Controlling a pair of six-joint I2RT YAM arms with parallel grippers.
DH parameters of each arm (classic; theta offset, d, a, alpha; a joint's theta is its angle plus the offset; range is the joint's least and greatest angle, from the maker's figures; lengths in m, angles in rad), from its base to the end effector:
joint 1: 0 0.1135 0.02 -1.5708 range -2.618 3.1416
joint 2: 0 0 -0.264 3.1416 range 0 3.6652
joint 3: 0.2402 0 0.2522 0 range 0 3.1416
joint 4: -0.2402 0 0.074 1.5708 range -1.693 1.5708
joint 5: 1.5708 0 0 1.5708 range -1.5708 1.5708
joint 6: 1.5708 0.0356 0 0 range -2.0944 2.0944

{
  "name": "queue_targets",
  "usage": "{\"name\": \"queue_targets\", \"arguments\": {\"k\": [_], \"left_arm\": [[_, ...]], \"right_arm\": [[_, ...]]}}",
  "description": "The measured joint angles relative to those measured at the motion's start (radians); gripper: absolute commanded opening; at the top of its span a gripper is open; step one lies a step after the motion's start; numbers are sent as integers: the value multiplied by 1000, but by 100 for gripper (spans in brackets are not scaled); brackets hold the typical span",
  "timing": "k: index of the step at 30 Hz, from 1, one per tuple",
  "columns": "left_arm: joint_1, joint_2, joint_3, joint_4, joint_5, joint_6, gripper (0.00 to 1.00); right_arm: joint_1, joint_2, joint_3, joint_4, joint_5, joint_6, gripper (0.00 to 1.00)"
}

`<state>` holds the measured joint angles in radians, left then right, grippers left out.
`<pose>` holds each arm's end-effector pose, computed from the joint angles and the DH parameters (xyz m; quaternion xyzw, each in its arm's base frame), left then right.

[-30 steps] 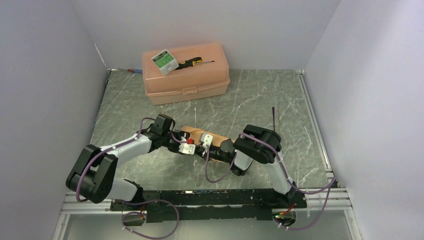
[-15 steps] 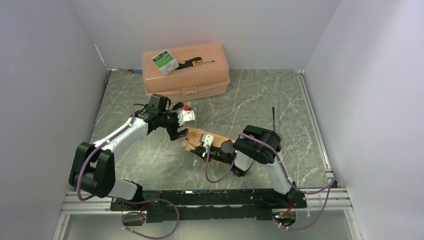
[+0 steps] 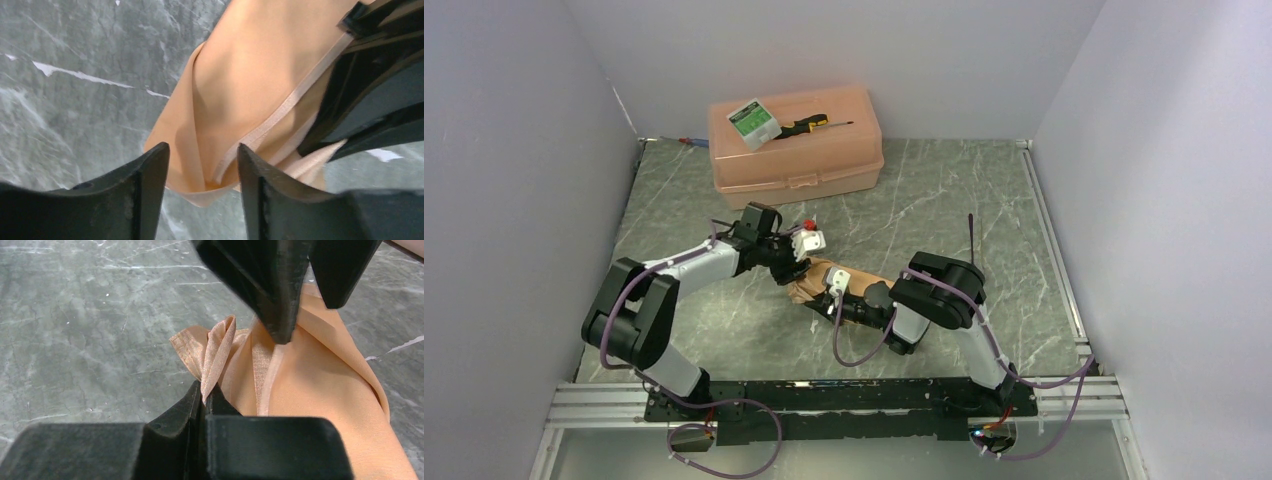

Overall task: Fold the napkin into a case and place the utensils inside
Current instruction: Pick up the top corner of the smaller rectangle folded napkin from the center of the board.

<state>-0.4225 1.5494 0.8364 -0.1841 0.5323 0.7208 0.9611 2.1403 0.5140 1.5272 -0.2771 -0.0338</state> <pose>0.2700 -0.1412 0.1808 0.5658 0.7188 -0.1981 0.3522 0.1732 0.2650 0.0772 -0.4318 0.6009 0.3889 0.5488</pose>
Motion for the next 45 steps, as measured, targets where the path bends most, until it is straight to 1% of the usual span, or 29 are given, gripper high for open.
{"name": "queue_targets", "arguments": {"k": [1, 2, 3, 6, 9, 12, 13, 14, 15, 17, 19, 25, 31, 33, 40, 43, 45], "left_arm": [[-3, 9, -5, 19, -6, 1, 43], [-6, 18, -10, 43, -11, 7, 41], [-9, 27, -16, 68, -20, 13, 41], [-13, 42, -24, 121, -40, 19, 53], [-15, 46, -22, 140, -37, 18, 60], [-15, 46, -7, 118, -14, 9, 76], [-16, 46, -1, 110, -5, 3, 78], [-16, 46, 6, 103, 4, -6, 77], [-16, 46, 14, 96, 12, -14, 75], [-17, 48, 23, 97, 16, -38, 65], [-18, 52, 28, 105, 18, -63, 60], [-30, 79, 27, 164, -8, -85, 54], [-65, 84, 14, 141, -53, -26, 44], [-68, 84, 11, 116, -69, -1, 38], [-77, 71, -30, 72, -132, 85, 20], [-82, 48, -48, 66, -157, 106, 4], [-84, 43, -51, 64, -167, 113, 3]], "right_arm": [[0, 0, 0, 0, 0, 2, 0], [0, 0, 0, 0, 1, 3, 0], [0, 0, 0, 0, 1, 5, 0], [0, 0, 0, 0, 0, 8, 0], [0, 0, 0, 0, -1, 9, 0], [0, 0, 0, 0, -2, 10, 0], [0, 0, 0, 0, -3, 11, 0], [0, 0, 0, 0, -5, 11, 0], [0, 0, 0, 0, -6, 11, 0], [0, 0, 0, 0, -12, 18, 0], [0, 0, 0, 0, -15, 24, 0], [0, 0, 0, 0, -20, 38, 0], [1, 0, 0, 0, -20, 45, 0], [1, 0, 0, 0, -20, 46, 0], [2, 0, 0, 0, -19, 58, 0], [3, 0, -2, 0, -19, 61, 0], [6, 0, -2, 0, -19, 64, 0]]}}
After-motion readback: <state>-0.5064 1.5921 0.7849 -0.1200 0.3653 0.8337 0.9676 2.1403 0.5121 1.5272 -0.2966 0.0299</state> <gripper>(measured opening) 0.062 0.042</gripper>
